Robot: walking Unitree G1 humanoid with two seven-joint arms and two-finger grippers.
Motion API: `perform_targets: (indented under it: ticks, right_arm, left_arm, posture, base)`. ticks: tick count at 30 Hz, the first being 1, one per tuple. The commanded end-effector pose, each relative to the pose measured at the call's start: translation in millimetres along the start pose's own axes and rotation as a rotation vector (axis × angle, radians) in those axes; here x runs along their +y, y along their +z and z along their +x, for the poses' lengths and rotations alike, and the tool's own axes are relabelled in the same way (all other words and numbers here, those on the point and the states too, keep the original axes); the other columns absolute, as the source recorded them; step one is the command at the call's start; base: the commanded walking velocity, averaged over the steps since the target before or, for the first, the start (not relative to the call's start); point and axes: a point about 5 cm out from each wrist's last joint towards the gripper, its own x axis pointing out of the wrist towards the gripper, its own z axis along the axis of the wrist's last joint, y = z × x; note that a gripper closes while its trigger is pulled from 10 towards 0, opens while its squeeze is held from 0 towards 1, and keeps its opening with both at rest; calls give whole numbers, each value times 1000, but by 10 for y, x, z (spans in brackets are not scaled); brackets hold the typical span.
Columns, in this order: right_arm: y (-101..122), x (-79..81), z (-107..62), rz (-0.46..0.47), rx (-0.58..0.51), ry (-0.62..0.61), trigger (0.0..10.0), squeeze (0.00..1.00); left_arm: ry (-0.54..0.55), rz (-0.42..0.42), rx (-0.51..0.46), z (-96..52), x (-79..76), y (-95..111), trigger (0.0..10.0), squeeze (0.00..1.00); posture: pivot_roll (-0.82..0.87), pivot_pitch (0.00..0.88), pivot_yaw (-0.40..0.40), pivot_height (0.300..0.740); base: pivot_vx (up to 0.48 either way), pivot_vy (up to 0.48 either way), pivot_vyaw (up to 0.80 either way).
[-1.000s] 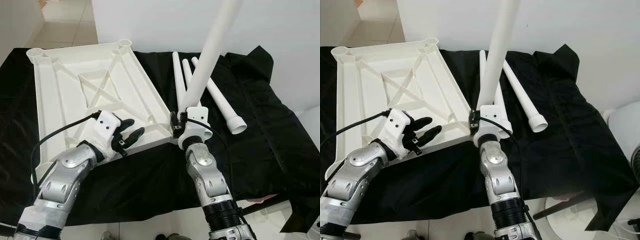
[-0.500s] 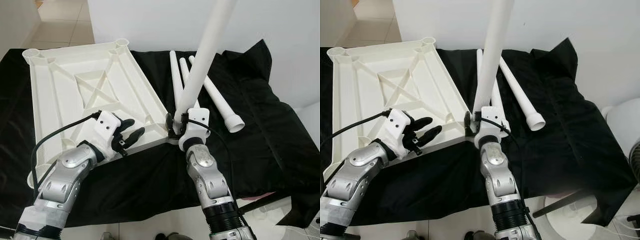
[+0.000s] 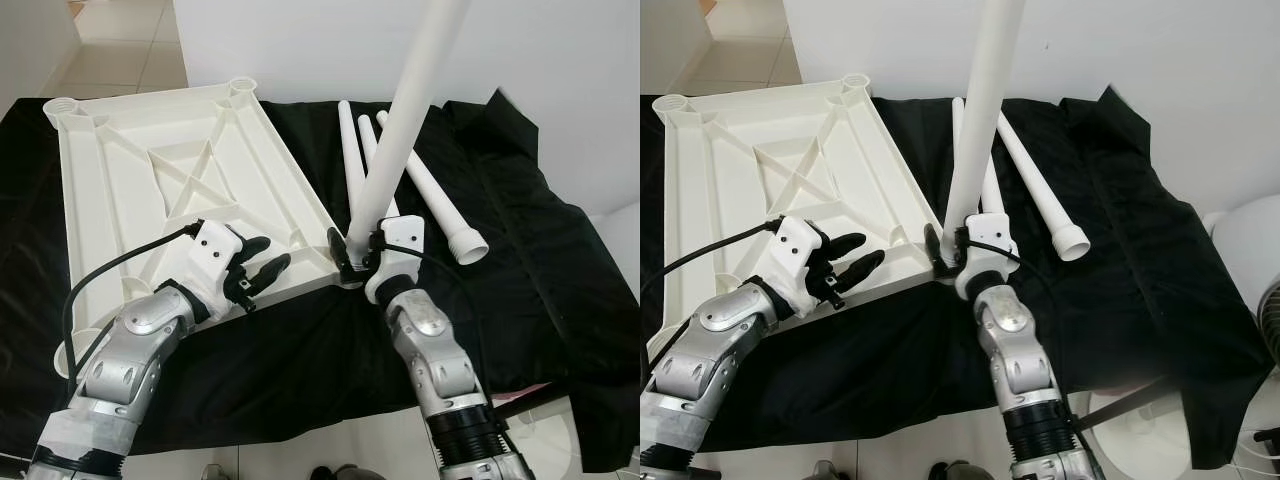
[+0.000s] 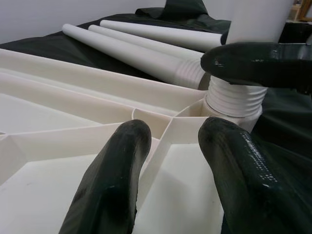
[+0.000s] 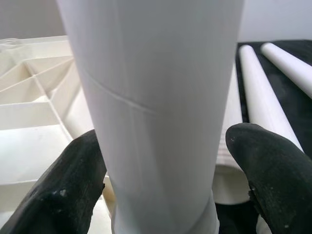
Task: Building children table
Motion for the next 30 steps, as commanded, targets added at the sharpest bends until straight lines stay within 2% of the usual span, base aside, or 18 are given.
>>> perform_targets:
  ticks: [1,2,3,4,5,6,9,15,16,17,18,19,21,22,24,25,30]
  right_arm:
    - [11,-33,24,-7,-11,71,10000,0]
    - [11,-33,24,-7,-11,71,10000,0]
    - [41,-75,35,-32,-23,142,10000,0]
    - [41,-75,35,-32,-23,142,10000,0]
    - [70,-130,47,-56,-27,206,10000,0]
    - [70,-130,47,-56,-27,206,10000,0]
    - [82,-227,52,-110,-7,322,10000,0]
    - [55,-293,47,-142,14,370,10000,0]
    - [44,-319,54,-157,23,374,7059,0]
    - [44,-319,54,-157,23,374,7059,0]
    - [39,-338,60,-163,25,376,6431,0]
    - [34,-355,65,-163,27,385,4157,0]
    - [32,-364,67,-161,27,391,4157,0]
    - [33,-374,69,-157,26,395,2039,0]
    - [33,-388,72,-155,25,405,2039,0]
    - [32,-404,75,-154,24,408,0,0]
    - [16,-433,69,-125,23,403,0,0]
  left_arm:
    - [-53,7,11,23,-48,-10,10000,0]
    - [-53,7,11,23,-48,-10,10000,0]
    - [-58,7,10,28,-62,-10,10000,0]
    - [-58,7,10,28,-62,-10,10000,0]
    - [-62,6,12,28,-72,-12,10000,0]
    - [-62,6,12,28,-72,-12,10000,0]
    - [-68,7,15,23,-101,-19,10000,0]
    - [-87,0,10,43,-166,-18,10000,0]
    - [-109,-1,11,56,-221,-28,10000,0]
    - [-109,-1,11,56,-221,-28,10000,0]
    - [-124,-6,10,66,-263,-34,10000,0]
    - [-136,-13,6,78,-312,-35,10000,0]
    - [-141,-17,3,84,-338,-35,10000,0]
    - [-159,-16,0,83,-384,-34,10000,0]
    - [-172,-14,-1,80,-415,-33,10000,0]
    - [-185,-11,3,72,-441,-38,10000,0]
    - [-189,0,15,42,-433,-42,10000,0]
  posture:
    - [-10,116,-67,740]
    - [-10,116,-67,740]
    - [-1,115,-67,740]
    - [-1,115,-67,740]
    - [4,115,-67,740]
    - [4,115,-67,740]
    - [11,115,-69,740]
    - [14,115,-74,740]
    - [15,113,-74,740]
    - [15,113,-74,740]
    - [15,113,-74,740]
    - [17,111,-77,740]
    - [17,111,-77,740]
    - [19,110,-78,740]
    - [19,110,-78,740]
    - [21,108,-80,740]
    - [24,104,-82,740]
  base:
    - [0,0,0]
    - [0,0,0]
    - [0,0,0]
    - [0,0,0]
    - [0,0,0]
    - [0,0,0]
    - [0,0,0]
    - [0,0,0]
    - [0,0,0]
    - [0,0,0]
    - [0,0,0]
    - [0,0,0]
    - [0,0,0]
    - [0,0,0]
    - [0,0,0]
    - [0,0,0]
    - [0,0,0]
